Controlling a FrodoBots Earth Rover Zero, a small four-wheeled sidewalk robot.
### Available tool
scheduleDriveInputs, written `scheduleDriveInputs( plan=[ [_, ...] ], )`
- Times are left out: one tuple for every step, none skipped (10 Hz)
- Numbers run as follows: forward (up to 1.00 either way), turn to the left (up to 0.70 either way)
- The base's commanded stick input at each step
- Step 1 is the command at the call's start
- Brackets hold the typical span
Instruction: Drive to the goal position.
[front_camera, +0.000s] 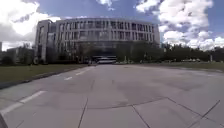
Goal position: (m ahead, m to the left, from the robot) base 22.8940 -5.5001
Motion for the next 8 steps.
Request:
scheduleDriveInputs(
  plan=[
    [0.7,0.0],
    [0.7,0.0],
    [0.7,0.0],
    [0.7,0.0],
    [0.7,0.0],
    [0.7,0.0],
    [0.7,0.0],
    [0.7,0.0]
  ],
)
